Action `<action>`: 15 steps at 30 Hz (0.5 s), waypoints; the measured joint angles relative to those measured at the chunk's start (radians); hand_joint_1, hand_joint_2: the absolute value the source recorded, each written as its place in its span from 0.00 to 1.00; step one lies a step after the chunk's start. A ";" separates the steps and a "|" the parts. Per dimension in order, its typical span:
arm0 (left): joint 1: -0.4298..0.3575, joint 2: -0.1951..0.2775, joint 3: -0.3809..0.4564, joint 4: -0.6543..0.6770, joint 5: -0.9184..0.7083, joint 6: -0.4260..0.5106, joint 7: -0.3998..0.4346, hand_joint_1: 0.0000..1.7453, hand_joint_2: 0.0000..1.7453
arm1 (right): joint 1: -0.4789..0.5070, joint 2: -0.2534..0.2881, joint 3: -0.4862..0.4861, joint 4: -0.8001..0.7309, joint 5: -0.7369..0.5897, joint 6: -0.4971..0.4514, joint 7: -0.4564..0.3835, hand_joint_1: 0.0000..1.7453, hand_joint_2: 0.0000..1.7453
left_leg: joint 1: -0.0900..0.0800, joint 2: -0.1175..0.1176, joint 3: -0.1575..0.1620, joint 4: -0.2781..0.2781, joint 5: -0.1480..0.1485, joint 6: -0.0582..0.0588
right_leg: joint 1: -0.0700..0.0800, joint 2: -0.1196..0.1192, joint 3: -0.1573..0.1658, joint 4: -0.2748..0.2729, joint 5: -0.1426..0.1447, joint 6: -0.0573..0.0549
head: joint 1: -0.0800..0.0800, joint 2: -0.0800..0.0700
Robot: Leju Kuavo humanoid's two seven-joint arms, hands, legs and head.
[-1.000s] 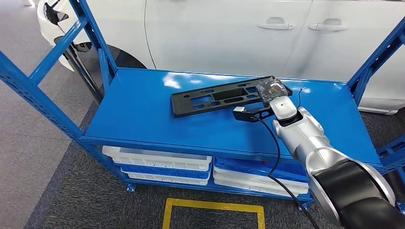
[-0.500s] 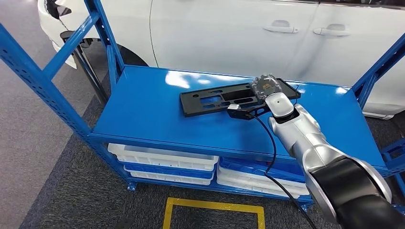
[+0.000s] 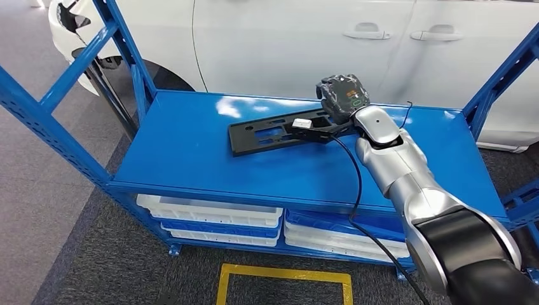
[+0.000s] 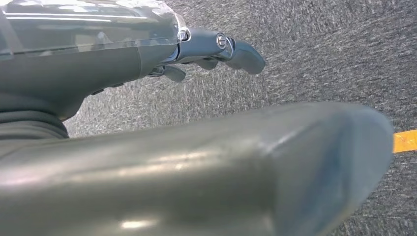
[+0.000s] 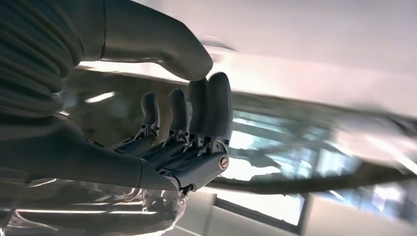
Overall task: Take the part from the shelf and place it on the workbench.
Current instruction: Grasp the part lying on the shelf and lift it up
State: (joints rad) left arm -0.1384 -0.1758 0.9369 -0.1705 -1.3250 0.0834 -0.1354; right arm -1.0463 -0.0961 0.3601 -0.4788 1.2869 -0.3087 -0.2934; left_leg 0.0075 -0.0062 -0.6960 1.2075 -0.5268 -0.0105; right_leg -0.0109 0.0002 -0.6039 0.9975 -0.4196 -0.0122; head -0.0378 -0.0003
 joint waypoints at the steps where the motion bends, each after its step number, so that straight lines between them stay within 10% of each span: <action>1: 0.001 0.000 0.000 0.000 0.000 0.000 0.000 0.00 0.00 | 0.023 0.000 -0.006 -0.047 -0.045 0.017 -0.027 0.05 1.00 | 0.002 0.000 -0.027 0.059 -0.021 -0.003 | 0.000 0.000 0.001 0.000 -0.001 0.000 | 0.000 0.000; 3: 0.005 0.001 0.000 0.000 -0.002 0.000 -0.002 0.00 0.00 | 0.083 -0.004 -0.013 -0.157 -0.153 0.064 -0.076 0.00 1.00 | 0.005 0.000 -0.039 0.081 -0.009 -0.007 | 0.000 0.000 0.003 0.001 -0.003 0.002 | 0.000 0.000; 7: 0.006 0.002 0.000 0.000 -0.006 -0.001 -0.005 0.00 0.00 | 0.199 -0.022 -0.020 -0.364 -0.393 0.161 -0.161 0.00 1.00 | 0.006 0.000 0.076 -0.157 0.098 0.000 | 0.003 0.001 0.007 0.009 -0.014 0.016 | 0.000 0.000; 11: 0.008 0.002 0.000 0.000 -0.006 -0.002 -0.005 0.00 0.00 | 0.295 -0.041 -0.026 -0.502 -0.562 0.231 -0.222 0.00 1.00 | 0.005 -0.001 0.092 -0.191 0.097 0.022 | 0.005 0.001 0.006 0.012 -0.019 0.035 | 0.000 0.000; 15: 0.004 0.002 0.000 0.000 -0.008 -0.001 -0.006 0.00 0.00 | 0.345 -0.056 -0.029 -0.585 -0.609 0.250 -0.234 0.00 1.00 | 0.006 0.000 0.097 -0.200 0.101 0.042 | 0.000 0.001 -0.075 0.192 -0.119 0.050 | 0.000 0.000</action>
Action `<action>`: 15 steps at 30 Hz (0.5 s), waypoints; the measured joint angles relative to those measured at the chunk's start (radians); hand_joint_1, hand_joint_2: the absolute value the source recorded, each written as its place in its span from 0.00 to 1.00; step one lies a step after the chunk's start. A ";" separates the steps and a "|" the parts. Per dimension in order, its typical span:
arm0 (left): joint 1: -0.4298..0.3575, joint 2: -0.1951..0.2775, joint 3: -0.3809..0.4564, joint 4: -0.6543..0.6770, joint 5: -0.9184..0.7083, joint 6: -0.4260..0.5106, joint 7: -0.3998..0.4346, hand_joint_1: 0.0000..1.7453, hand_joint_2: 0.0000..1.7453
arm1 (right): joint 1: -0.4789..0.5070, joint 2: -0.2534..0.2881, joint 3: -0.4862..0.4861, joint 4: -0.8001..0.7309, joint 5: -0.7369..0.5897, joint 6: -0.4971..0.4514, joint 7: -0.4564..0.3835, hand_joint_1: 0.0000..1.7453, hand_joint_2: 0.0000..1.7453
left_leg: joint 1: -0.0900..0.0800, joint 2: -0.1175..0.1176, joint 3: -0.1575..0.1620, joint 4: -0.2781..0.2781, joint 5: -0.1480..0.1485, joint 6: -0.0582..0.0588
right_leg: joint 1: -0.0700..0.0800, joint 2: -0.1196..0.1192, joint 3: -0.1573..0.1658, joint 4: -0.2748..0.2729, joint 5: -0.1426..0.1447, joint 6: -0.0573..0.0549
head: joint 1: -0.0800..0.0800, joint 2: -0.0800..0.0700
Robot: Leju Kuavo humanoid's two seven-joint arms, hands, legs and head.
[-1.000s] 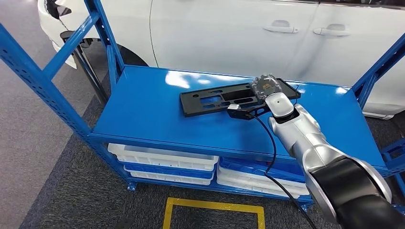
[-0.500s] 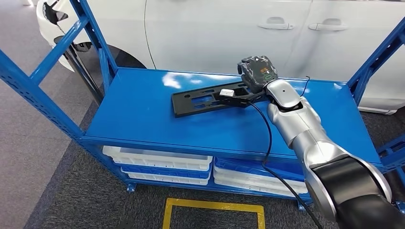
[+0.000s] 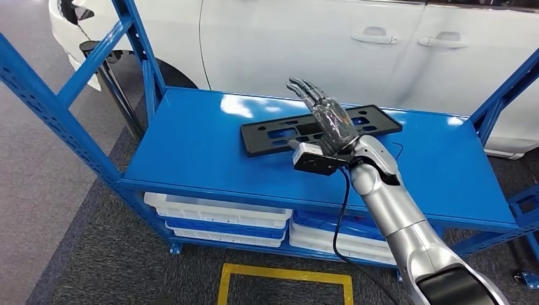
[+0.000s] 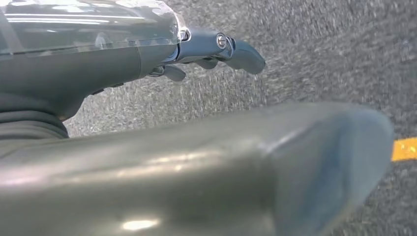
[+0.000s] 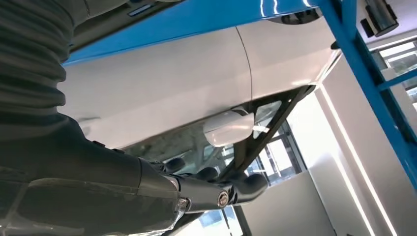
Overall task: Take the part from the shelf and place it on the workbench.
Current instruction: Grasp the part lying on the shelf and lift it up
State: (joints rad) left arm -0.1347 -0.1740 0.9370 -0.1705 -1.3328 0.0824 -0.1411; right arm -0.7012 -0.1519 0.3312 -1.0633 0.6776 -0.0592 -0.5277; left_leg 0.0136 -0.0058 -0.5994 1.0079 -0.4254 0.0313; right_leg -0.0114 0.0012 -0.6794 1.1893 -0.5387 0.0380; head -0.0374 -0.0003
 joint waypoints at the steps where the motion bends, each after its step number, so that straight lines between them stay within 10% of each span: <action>1: 0.001 0.000 0.000 0.000 -0.001 0.000 0.000 0.00 0.00 | 0.013 -0.004 0.000 -0.014 -0.010 0.006 -0.001 0.00 1.00 | -0.001 0.000 0.000 0.000 0.000 0.001 | -0.001 0.000 -0.033 0.067 -0.025 0.002 | 0.000 0.000; 3: 0.004 0.000 0.000 0.000 -0.001 0.000 0.000 0.00 0.00 | 0.038 -0.010 -0.001 -0.037 -0.021 0.011 -0.004 0.00 1.00 | -0.002 -0.001 0.000 0.002 -0.001 0.002 | -0.001 0.000 -0.057 0.111 -0.020 0.002 | 0.000 0.000; 6: 0.003 0.000 0.000 0.000 -0.002 0.001 0.000 0.00 0.00 | 0.057 -0.020 0.000 -0.069 -0.017 0.006 -0.007 0.00 1.00 | -0.005 -0.002 0.000 0.007 -0.005 -0.003 | 0.002 0.000 0.029 -0.074 0.076 -0.010 | 0.000 0.000; 9: 0.002 0.000 0.000 0.000 -0.002 0.001 0.000 0.00 0.00 | 0.073 -0.027 0.003 -0.097 0.006 -0.010 -0.008 0.00 1.00 | -0.009 -0.001 -0.001 0.010 -0.008 -0.014 | 0.010 0.000 0.075 -0.174 0.101 -0.023 | 0.000 0.000; 13: 0.002 0.000 0.000 0.000 -0.002 0.002 0.000 0.00 0.00 | 0.091 -0.034 0.007 -0.122 0.022 -0.023 -0.007 0.00 0.00 | -0.008 0.000 -0.015 0.047 -0.038 -0.035 | 0.001 -0.001 0.079 -0.185 0.109 -0.042 | 0.000 0.000; 15: 0.002 0.000 0.000 0.000 -0.002 0.002 0.000 0.00 0.00 | 0.095 -0.035 0.011 -0.130 0.025 -0.028 -0.007 0.00 0.00 | -0.006 0.000 -0.065 0.162 -0.101 -0.044 | 0.000 -0.001 0.080 -0.186 0.109 -0.048 | 0.000 0.000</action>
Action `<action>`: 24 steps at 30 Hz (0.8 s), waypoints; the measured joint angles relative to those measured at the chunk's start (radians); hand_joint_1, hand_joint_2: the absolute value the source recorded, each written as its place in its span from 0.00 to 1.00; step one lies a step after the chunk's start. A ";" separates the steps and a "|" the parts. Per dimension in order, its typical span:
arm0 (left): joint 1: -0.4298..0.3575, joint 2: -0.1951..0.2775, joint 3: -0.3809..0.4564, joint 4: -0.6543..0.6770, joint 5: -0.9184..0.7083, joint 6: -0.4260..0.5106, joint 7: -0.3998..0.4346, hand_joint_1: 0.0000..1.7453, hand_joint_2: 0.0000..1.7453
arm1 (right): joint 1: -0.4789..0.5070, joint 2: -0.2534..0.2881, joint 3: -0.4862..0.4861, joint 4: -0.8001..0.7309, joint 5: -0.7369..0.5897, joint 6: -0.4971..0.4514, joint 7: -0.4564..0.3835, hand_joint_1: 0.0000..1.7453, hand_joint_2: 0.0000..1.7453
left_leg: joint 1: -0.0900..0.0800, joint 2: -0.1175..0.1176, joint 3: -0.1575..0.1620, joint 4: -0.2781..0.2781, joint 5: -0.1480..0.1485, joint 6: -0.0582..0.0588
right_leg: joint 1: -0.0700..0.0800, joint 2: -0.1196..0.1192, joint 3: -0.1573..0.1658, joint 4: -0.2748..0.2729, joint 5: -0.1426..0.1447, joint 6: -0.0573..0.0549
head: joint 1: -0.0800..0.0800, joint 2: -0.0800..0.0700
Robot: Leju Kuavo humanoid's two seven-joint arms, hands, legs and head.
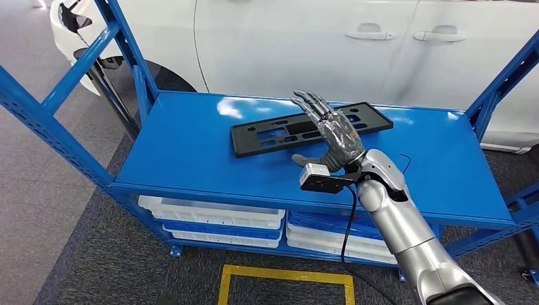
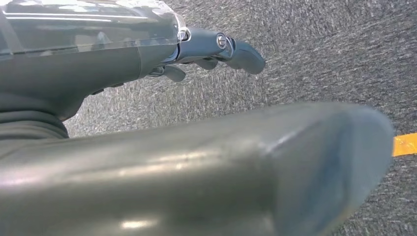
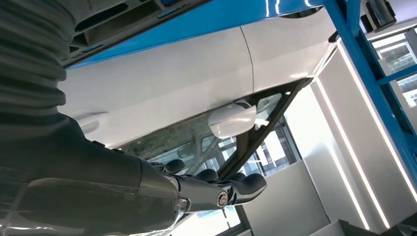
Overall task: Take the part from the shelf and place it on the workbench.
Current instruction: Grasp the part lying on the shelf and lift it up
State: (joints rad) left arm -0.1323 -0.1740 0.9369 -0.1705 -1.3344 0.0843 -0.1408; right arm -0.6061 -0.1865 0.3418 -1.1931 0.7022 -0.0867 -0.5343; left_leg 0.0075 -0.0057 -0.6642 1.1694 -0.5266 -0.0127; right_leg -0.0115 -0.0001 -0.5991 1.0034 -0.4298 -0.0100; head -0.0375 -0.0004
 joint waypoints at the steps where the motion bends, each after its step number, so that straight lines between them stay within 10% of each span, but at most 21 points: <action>1: 0.001 0.000 0.000 0.000 0.000 0.000 0.000 0.00 0.00 | 0.005 0.000 0.002 -0.002 0.004 -0.003 0.001 0.00 0.00 | 0.001 0.000 -0.031 0.069 -0.029 -0.003 | 0.000 0.000 0.000 0.000 -0.001 -0.001 | 0.000 0.000; 3: 0.002 0.000 0.000 0.000 -0.001 0.000 0.000 0.00 0.00 | 0.018 0.000 0.007 -0.009 0.020 -0.012 0.006 0.00 0.00 | 0.003 0.000 -0.063 0.136 -0.040 -0.006 | 0.001 0.000 0.002 0.001 -0.002 -0.002 | 0.000 0.000; 7: 0.000 0.001 0.000 0.000 -0.002 0.000 0.000 0.00 0.00 | 0.035 0.000 0.012 -0.033 0.060 -0.037 0.017 0.00 0.00 | 0.003 0.000 0.046 -0.092 0.074 0.002 | 0.003 0.003 0.004 0.007 -0.008 0.008 | 0.000 0.000; 12: -0.001 0.001 -0.002 0.000 -0.008 -0.001 0.000 0.00 0.00 | 0.049 -0.012 0.018 -0.067 0.098 -0.045 0.024 0.00 0.00 | 0.002 -0.001 0.073 -0.155 0.089 0.031 | 0.004 0.004 -0.001 0.014 -0.015 0.034 | 0.000 0.000; 18: -0.005 0.001 -0.002 0.000 -0.008 -0.002 0.001 0.00 0.00 | 0.063 -0.027 0.026 -0.080 0.106 -0.046 0.027 0.00 0.00 | 0.002 0.000 0.075 -0.163 0.095 0.047 | -0.002 0.003 -0.132 0.295 -0.138 0.052 | 0.000 0.000; 24: -0.008 0.000 -0.002 0.000 -0.007 -0.004 0.005 0.00 0.00 | 0.064 -0.033 0.033 -0.089 0.107 -0.046 0.027 0.00 0.00 | -0.002 -0.002 0.073 -0.155 0.089 0.033 | 0.008 0.003 0.001 0.010 -0.005 0.029 | 0.000 0.000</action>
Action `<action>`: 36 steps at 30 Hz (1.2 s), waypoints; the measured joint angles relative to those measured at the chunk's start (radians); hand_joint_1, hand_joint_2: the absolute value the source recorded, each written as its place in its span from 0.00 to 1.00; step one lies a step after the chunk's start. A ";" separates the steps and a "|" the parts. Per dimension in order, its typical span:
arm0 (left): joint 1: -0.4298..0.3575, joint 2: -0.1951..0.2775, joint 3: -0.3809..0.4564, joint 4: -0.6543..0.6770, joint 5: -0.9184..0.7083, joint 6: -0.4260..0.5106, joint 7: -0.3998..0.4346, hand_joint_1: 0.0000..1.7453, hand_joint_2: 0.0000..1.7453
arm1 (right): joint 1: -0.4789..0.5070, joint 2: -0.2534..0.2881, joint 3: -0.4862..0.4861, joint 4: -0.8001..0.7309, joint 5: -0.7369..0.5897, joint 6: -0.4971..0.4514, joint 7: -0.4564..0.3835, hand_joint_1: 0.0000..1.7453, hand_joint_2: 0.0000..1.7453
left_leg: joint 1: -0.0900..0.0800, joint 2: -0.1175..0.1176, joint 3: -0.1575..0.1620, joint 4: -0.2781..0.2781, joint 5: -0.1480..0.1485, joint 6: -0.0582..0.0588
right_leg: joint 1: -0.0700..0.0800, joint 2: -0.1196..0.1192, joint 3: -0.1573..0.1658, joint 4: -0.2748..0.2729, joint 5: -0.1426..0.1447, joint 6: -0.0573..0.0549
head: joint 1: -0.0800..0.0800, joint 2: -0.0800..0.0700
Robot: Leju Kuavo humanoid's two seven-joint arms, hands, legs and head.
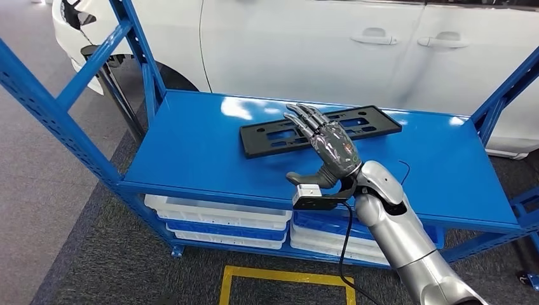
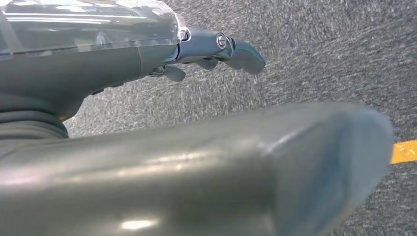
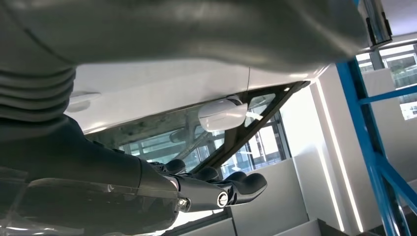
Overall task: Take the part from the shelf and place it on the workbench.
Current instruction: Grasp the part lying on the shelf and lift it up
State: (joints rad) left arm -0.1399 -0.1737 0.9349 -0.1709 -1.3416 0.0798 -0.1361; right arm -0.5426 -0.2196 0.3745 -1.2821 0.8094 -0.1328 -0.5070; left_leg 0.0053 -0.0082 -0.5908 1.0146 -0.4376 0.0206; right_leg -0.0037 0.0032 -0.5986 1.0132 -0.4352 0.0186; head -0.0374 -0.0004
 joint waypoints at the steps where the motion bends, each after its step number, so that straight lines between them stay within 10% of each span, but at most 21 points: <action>1: 0.000 0.000 0.000 0.000 0.000 0.000 0.000 0.00 0.00 | 0.000 0.000 0.001 -0.001 0.000 0.000 0.000 0.00 0.00 | -0.001 0.000 0.000 -0.001 0.000 -0.005 | 0.003 0.000 0.001 -0.002 -0.002 -0.003 | 0.000 0.000; 4: 0.000 0.000 0.000 0.000 0.001 -0.001 0.000 0.00 0.00 | 0.000 -0.002 0.002 -0.005 0.001 0.000 0.000 0.00 0.00 | -0.001 0.001 -0.006 0.018 -0.017 -0.021 | -0.005 0.000 0.006 -0.012 0.003 -0.019 | 0.000 0.000; 9: 0.002 0.000 0.000 0.000 0.005 -0.001 0.000 0.00 0.00 | 0.003 -0.002 0.005 -0.007 0.009 0.000 0.000 0.00 0.00 | 0.005 0.003 -0.127 0.274 -0.129 -0.037 | -0.007 -0.003 0.010 -0.017 0.003 -0.030 | 0.000 0.000; 14: 0.001 0.000 0.000 -0.003 0.007 -0.004 0.000 0.00 0.00 | 0.003 -0.002 0.006 -0.008 0.017 -0.007 0.004 0.00 0.00 | 0.004 0.002 -0.016 0.040 -0.003 -0.027 | -0.004 -0.002 0.018 -0.009 -0.008 -0.018 | 0.000 0.000; 19: 0.001 0.001 0.000 -0.003 0.007 -0.007 0.000 0.00 0.00 | 0.003 -0.002 0.010 -0.011 0.027 -0.012 0.013 0.00 0.00 | 0.003 0.000 0.003 -0.005 0.001 0.002 | -0.004 -0.002 0.011 0.006 -0.022 0.009 | 0.000 0.000; 23: -0.001 0.001 0.000 -0.004 0.007 -0.007 0.000 0.00 0.00 | 0.007 -0.002 0.013 -0.015 0.031 -0.012 0.017 0.00 0.00 | 0.004 0.001 0.007 -0.011 0.002 0.015 | -0.009 -0.002 -0.099 0.228 -0.126 0.022 | 0.000 0.000; 25: 0.001 0.001 0.000 -0.004 0.007 -0.007 0.000 0.00 0.00 | 0.012 -0.002 0.014 -0.015 0.032 -0.012 0.018 0.00 0.00 | 0.004 0.000 0.008 -0.010 -0.001 0.016 | -0.009 -0.002 -0.133 0.279 -0.121 0.023 | 0.000 0.000; 29: 0.000 0.000 0.000 -0.004 0.007 -0.008 0.000 0.00 0.00 | 0.012 -0.002 0.014 -0.016 0.032 -0.012 0.018 0.00 0.00 | 0.001 -0.001 0.021 -0.007 -0.012 0.008 | -0.004 -0.002 -0.028 0.044 0.005 0.005 | 0.000 0.000; 36: -0.002 -0.001 0.000 -0.004 0.006 -0.008 0.000 0.00 0.00 | 0.013 -0.001 0.014 -0.023 0.034 -0.012 0.020 0.00 0.00 | 0.001 0.002 -0.013 0.072 -0.064 -0.027 | -0.008 -0.002 0.008 -0.024 0.011 -0.026 | 0.000 0.000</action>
State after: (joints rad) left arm -0.1418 -0.1744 0.9352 -0.1751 -1.3358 0.0719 -0.1366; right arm -0.5296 -0.2208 0.3887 -1.3047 0.8435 -0.1446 -0.4874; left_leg 0.0064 -0.0060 -0.6033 1.0870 -0.5018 -0.0062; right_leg -0.0118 0.0010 -0.5908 0.9887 -0.4246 -0.0073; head -0.0374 -0.0004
